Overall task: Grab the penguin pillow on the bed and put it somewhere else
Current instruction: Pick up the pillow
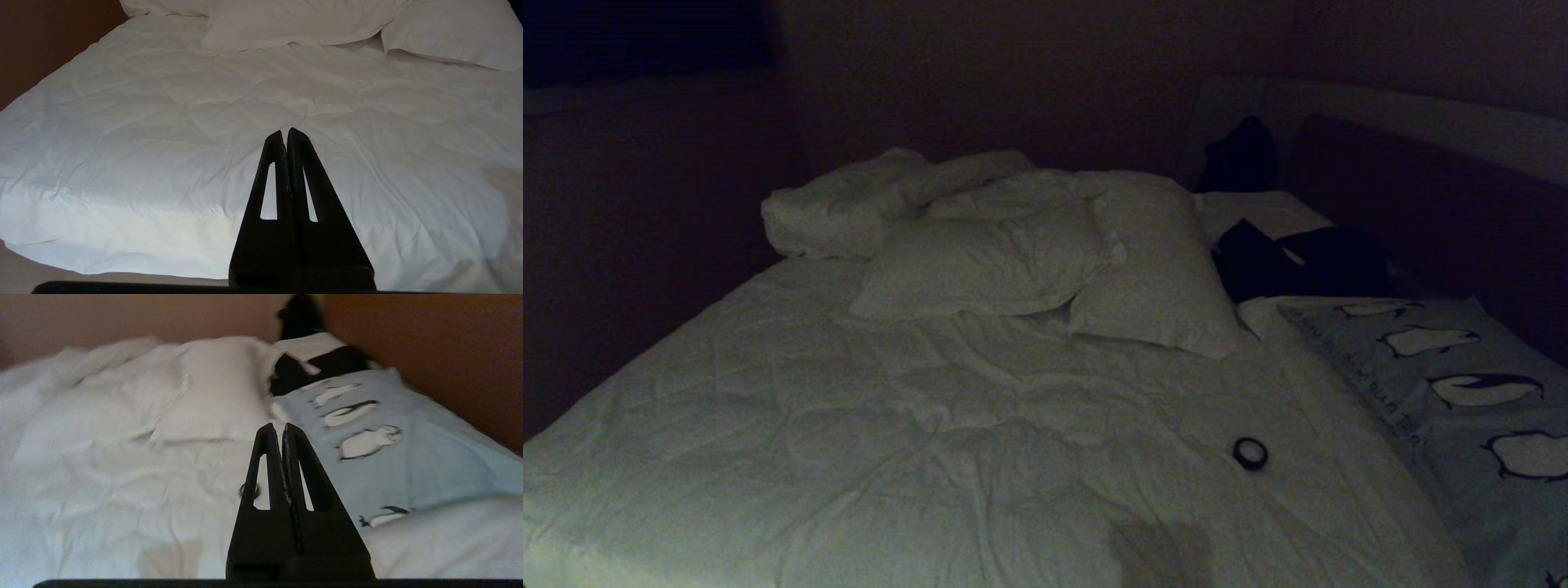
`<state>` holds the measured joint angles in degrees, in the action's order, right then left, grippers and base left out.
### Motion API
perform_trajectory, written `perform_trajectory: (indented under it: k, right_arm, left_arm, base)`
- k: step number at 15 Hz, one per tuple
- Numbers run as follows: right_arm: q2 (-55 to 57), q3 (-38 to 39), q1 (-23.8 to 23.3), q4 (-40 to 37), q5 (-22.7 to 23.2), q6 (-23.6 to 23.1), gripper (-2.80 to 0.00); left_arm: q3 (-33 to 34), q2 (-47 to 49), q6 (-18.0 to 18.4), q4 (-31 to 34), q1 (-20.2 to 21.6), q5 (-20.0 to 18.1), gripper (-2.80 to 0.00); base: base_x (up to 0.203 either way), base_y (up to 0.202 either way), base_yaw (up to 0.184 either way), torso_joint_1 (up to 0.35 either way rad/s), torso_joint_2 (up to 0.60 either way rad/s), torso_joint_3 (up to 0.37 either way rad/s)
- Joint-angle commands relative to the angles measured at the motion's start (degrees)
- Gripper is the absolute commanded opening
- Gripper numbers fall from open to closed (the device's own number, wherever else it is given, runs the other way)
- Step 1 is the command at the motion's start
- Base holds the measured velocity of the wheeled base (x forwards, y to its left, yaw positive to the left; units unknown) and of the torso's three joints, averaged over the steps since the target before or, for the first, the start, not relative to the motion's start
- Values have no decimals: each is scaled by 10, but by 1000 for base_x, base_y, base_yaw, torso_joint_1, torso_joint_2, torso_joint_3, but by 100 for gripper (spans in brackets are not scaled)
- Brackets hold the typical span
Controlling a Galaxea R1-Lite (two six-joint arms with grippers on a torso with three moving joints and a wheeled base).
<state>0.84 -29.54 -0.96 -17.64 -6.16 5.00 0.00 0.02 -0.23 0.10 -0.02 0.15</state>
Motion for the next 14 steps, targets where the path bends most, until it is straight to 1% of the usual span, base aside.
perform_trajectory:
  k: [1, 4, 6, 7, 14]
  right_arm:
    - [-8, 50, 0, 44, 40, -22, -280]
    - [-8, 140, 0, 140, 39, -40, -280]
    - [-8, 204, 0, 191, 39, -53, -280]
    - [-8, 223, 0, 208, 40, -57, -280]
    - [-8, 287, 0, 218, 44, -70, -280]
  left_arm:
    - [1, 0, 0, 0, 0, 0, -280]
    - [1, 0, 0, 0, 0, 0, -280]
    - [1, 0, 0, 0, 0, 0, -280]
    - [1, 0, 0, 0, 0, 0, -280]
    - [1, 0, 0, 0, 0, 0, -280]
  base:
    - [0, 0, 0, 0, 0, 0]
    - [0, 0, 0, 0, 0, 0]
    - [0, 0, 0, 0, 0, 0]
    - [0, 0, 0, 0, 0, 0]
    - [0, 0, 0, 0, 0, 0]
